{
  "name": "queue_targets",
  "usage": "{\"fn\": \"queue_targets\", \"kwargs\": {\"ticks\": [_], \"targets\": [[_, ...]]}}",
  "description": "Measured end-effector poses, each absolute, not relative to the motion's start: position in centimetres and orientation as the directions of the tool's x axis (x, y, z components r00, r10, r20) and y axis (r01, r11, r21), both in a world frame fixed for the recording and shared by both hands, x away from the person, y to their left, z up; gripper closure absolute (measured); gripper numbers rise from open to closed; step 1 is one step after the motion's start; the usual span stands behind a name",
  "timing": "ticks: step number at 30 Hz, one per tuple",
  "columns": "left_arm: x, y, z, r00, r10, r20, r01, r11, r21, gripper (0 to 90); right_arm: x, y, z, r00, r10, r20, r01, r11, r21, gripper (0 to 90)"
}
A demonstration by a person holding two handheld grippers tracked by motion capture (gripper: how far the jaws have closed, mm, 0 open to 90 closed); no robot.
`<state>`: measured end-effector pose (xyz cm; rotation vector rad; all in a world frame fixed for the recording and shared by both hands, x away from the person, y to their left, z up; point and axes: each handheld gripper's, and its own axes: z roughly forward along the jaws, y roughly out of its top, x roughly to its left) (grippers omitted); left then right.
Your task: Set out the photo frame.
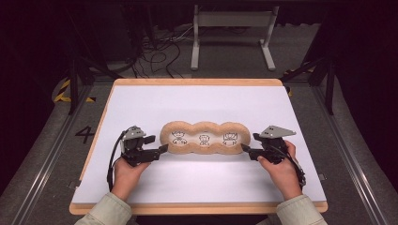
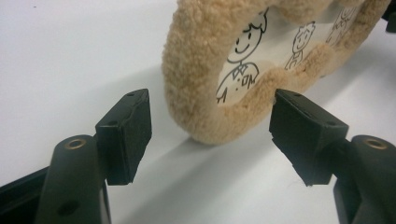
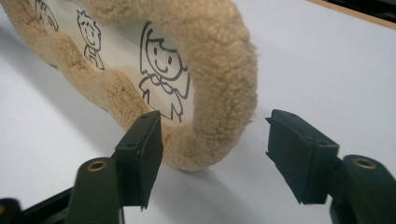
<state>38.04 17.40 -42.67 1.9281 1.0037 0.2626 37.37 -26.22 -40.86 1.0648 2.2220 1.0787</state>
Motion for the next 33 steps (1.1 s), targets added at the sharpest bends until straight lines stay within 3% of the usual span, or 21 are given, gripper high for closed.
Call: {"fn": "queue_targets", "kwargs": {"ticks": [14,33], "targets": [[35.0,20.7,-42.1,0.672,0.736,-0.084,0.456,-0.320,0.830,25.6,36.0,-27.8,-39.3,-0.660,0.749,-0.068,0.375,0.407,0.833,28.2],[34.3,25.3,-44.0,0.615,0.773,-0.153,0.497,-0.230,0.837,18.0,34.5,-32.7,-39.9,-0.672,0.741,-0.017,0.404,0.386,0.829,21.0]]}}
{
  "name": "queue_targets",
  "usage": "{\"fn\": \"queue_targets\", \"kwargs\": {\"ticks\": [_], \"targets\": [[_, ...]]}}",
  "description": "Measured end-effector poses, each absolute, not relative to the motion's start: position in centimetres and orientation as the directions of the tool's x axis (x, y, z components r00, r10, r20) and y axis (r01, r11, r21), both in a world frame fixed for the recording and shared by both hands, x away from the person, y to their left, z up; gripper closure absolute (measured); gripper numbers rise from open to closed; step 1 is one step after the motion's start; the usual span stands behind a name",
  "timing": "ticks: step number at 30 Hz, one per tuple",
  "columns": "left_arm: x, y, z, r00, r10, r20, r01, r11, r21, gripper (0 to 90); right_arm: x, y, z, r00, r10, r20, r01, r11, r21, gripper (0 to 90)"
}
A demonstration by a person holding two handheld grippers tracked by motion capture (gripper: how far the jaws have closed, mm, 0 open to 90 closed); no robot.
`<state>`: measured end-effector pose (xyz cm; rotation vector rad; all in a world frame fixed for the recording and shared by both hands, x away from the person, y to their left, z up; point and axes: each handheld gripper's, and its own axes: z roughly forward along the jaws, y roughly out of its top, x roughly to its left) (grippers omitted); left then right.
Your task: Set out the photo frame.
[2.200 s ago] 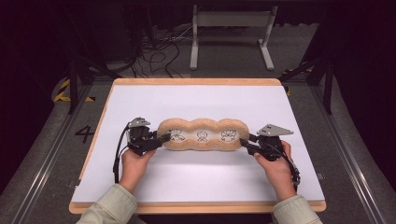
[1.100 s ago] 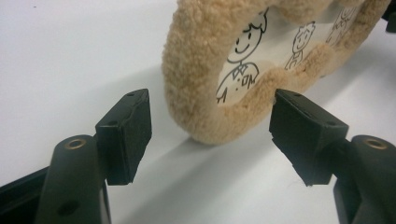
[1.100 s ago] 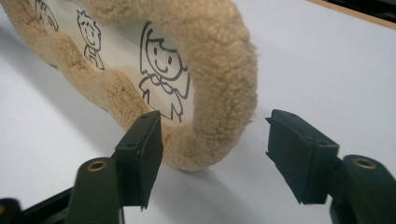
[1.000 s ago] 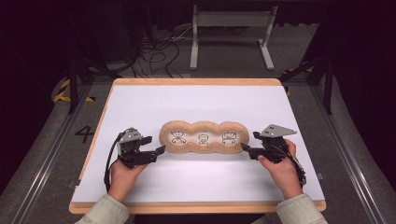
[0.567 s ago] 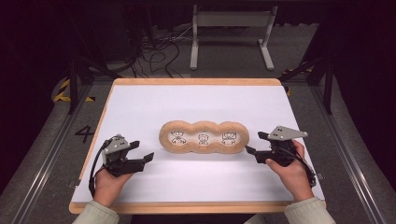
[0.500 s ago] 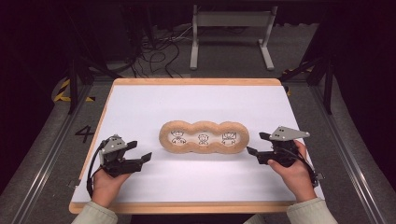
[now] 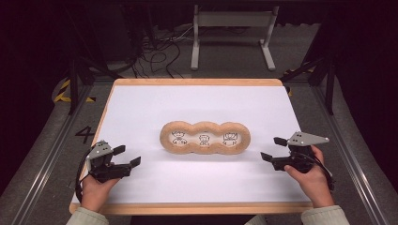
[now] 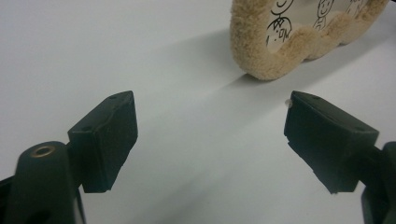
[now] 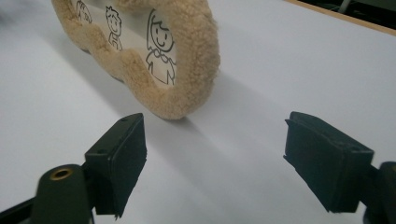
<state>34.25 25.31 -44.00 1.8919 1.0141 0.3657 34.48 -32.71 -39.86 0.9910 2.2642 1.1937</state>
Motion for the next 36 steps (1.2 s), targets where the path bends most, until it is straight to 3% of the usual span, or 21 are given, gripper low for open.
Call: {"fn": "queue_targets", "kwargs": {"ticks": [19,36], "targets": [[35.7,26.0,-46.1,0.589,0.798,-0.128,0.517,-0.249,0.819,15.4,34.8,-36.1,-44.3,-0.638,0.769,0.038,0.459,0.341,0.820,16.1],[36.0,25.5,-46.6,0.603,0.788,-0.123,0.531,-0.281,0.800,14.7,35.0,-35.7,-45.4,-0.626,0.779,0.032,0.488,0.359,0.795,14.2]]}}
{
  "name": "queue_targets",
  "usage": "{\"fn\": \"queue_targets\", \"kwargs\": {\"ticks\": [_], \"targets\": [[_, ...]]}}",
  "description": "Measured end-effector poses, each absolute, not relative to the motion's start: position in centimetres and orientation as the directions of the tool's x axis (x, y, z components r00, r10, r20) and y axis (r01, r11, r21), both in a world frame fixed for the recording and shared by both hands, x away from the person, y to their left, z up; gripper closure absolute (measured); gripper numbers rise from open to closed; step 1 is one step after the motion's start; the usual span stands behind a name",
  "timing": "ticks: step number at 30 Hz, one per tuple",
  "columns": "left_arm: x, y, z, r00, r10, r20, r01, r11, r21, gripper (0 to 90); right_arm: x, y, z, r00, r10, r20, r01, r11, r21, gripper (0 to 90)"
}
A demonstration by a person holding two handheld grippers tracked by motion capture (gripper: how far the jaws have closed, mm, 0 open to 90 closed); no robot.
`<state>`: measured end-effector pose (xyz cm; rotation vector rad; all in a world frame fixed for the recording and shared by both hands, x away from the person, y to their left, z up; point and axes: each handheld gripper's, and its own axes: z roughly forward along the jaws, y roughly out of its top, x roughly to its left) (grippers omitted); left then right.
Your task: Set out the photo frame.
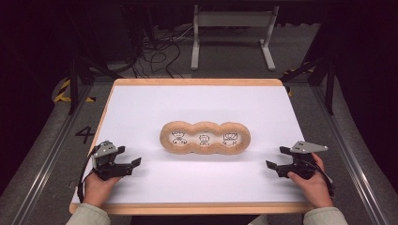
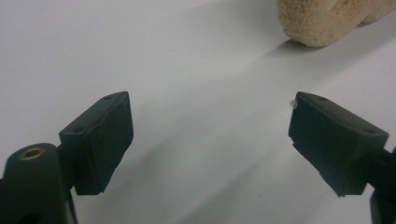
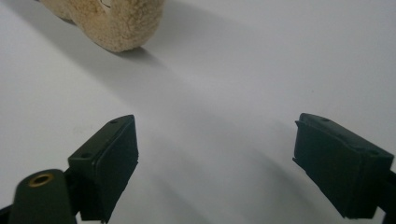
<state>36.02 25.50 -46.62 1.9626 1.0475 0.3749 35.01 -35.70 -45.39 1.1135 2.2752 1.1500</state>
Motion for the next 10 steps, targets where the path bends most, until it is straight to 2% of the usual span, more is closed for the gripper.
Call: {"fn": "queue_targets", "kwargs": {"ticks": [10], "targets": [[36.07,25.42,-46.65,0.609,0.784,-0.118,0.528,-0.290,0.798,14.7,35.08,-35.67,-45.41,-0.622,0.782,0.026,0.492,0.364,0.791,14.2]]}}
